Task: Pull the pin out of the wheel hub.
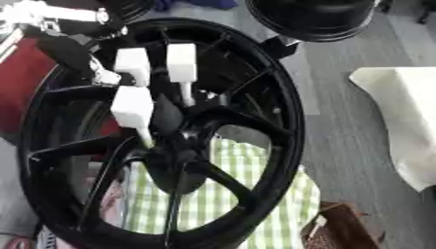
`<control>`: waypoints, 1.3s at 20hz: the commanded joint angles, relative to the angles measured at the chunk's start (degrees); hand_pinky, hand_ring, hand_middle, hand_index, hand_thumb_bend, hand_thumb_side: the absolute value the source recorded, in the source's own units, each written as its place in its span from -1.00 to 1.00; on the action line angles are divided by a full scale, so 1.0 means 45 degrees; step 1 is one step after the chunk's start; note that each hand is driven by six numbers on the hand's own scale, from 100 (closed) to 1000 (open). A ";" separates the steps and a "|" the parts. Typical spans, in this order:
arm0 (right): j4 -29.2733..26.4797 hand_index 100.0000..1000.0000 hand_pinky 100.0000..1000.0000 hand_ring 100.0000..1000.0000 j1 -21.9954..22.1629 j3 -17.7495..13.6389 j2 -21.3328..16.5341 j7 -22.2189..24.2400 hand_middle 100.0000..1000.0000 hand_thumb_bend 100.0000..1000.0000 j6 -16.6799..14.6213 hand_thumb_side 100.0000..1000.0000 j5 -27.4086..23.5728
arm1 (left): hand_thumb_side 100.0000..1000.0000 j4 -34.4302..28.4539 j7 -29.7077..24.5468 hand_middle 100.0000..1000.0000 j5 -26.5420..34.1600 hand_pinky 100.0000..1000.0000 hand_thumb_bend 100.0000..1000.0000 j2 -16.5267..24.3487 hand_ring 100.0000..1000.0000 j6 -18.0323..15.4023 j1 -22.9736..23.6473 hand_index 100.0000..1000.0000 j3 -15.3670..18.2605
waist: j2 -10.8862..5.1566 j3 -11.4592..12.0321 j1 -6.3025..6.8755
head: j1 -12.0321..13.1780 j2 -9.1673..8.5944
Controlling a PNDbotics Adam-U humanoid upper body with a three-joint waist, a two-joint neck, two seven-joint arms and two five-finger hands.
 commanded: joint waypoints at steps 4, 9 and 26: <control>0.0062 0.42 0.26 0.12 -0.0057 -0.0188 -0.0282 -0.0061 0.08 -0.74 -0.0077 -0.14 0.0120 | -0.78 -0.0090 0.0747 -0.38 0.0314 0.38 -0.75 0.0146 -0.04 0.0328 -0.0232 0.00 0.0092 | -0.0252 -0.0050 -0.0033 | -0.0016 -0.0143; 0.0113 0.42 0.27 0.12 -0.0043 -0.0203 -0.0277 -0.0070 0.08 -0.74 -0.0116 -0.14 0.0118 | -0.95 -0.0180 0.1342 -0.50 0.0546 0.34 -0.80 0.0157 -0.11 0.0425 -0.0222 -0.13 0.0031 | -0.0260 -0.0065 -0.0028 | -0.0029 -0.0157; 0.0202 0.42 0.27 0.12 0.0077 -0.0336 -0.0351 -0.0168 0.09 -0.74 -0.0222 -0.14 0.0158 | -1.00 -0.1698 0.3647 -0.66 0.2657 0.32 -0.80 0.0649 -0.22 0.1575 -0.0365 -0.26 0.2682 | -0.0318 0.0150 -0.0044 | -0.0252 -0.0124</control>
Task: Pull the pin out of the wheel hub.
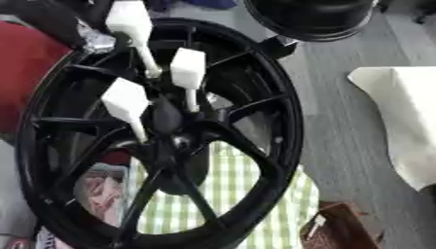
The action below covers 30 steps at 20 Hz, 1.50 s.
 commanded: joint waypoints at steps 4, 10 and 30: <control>-0.0068 0.42 0.27 0.13 0.0046 -0.0351 -0.0455 -0.0131 0.09 -0.74 -0.0112 -0.14 0.0043 | -1.00 -0.0272 0.1547 -0.67 0.0907 0.32 -0.86 0.1332 -0.23 0.0136 0.0155 -0.25 0.1839 | -0.0308 0.0116 -0.0059 | -0.0188 -0.0141; -0.0118 0.42 0.27 0.13 0.0154 -0.0575 -0.0566 -0.0338 0.08 -0.74 -0.0228 -0.14 -0.0043 | -1.00 -0.0219 0.3662 -0.66 0.1590 0.33 -0.91 0.3440 -0.21 -0.0020 0.1927 -0.24 0.3568 | -0.0237 0.0211 -0.0081 | -0.0332 -0.0191; -0.0236 0.42 0.27 0.12 0.0413 -0.1119 -0.0734 -0.0912 0.07 -0.74 -0.0536 -0.14 -0.0293 | -0.63 0.2495 0.7218 -0.02 0.3328 0.61 -0.47 0.5586 0.26 -0.1318 0.8267 0.44 0.7169 | -0.0086 0.0465 -0.0334 | -0.0596 -0.0524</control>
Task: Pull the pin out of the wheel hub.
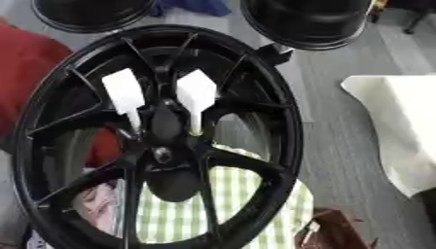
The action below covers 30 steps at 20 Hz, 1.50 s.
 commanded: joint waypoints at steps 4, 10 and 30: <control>-0.0186 0.42 0.27 0.12 -0.0094 -0.0261 -0.0550 -0.0114 0.07 -0.73 -0.0058 -0.14 -0.0126 | -0.27 0.0523 -0.1202 0.30 -0.0820 0.73 -0.12 0.0512 0.55 -0.0490 0.0325 0.67 0.0457 | -0.0179 0.0055 0.0010 | -0.0044 -0.0182; -0.0188 0.42 0.27 0.12 -0.0092 -0.0272 -0.0542 -0.0128 0.07 -0.74 -0.0077 -0.14 -0.0127 | -0.08 0.0729 -0.1749 0.43 -0.1422 0.75 -0.04 0.0429 0.64 -0.0632 0.0381 0.74 0.0626 | -0.0167 0.0077 -0.0011 | -0.0009 -0.0191; -0.0346 0.42 0.27 0.12 -0.0259 -0.0226 -0.0507 -0.0126 0.06 -0.74 -0.0126 -0.15 -0.0266 | -0.14 -0.1593 0.1716 0.09 0.4124 0.63 -0.74 -0.0417 0.33 -0.2774 -0.0052 0.50 0.0063 | -0.0203 0.0011 -0.0074 | 0.0173 -0.0207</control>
